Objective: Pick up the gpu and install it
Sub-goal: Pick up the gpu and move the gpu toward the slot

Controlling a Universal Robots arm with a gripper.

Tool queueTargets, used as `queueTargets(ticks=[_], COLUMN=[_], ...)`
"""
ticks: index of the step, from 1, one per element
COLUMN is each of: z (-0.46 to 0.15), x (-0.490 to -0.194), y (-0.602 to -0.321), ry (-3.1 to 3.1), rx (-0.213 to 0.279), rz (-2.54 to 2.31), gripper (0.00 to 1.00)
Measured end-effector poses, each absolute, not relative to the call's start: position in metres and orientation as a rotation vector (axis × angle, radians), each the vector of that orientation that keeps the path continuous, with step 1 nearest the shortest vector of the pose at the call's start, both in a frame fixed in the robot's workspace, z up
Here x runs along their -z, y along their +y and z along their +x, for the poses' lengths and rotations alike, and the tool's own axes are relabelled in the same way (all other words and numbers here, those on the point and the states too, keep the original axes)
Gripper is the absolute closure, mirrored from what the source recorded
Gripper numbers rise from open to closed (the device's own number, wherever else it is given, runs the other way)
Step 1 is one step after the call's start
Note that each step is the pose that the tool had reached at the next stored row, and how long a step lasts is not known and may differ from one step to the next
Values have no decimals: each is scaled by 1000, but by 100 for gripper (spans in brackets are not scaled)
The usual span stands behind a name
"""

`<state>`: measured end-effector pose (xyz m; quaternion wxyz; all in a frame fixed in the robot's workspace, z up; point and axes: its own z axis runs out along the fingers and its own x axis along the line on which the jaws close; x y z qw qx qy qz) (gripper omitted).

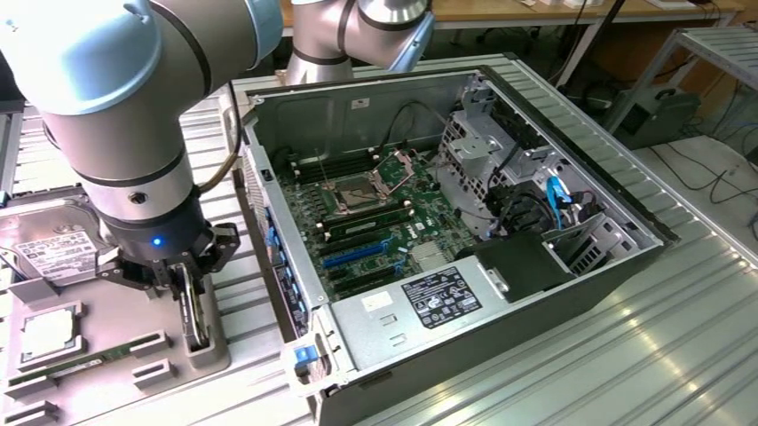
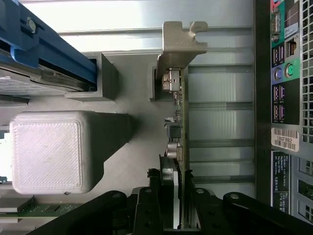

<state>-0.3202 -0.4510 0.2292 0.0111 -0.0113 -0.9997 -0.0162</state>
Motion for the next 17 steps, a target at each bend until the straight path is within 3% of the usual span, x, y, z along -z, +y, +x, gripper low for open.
queueTargets(ticks=[17], z=[-320], x=[-241], y=[-451], ry=[-3119], rx=[52], rz=[-35], gripper=[72])
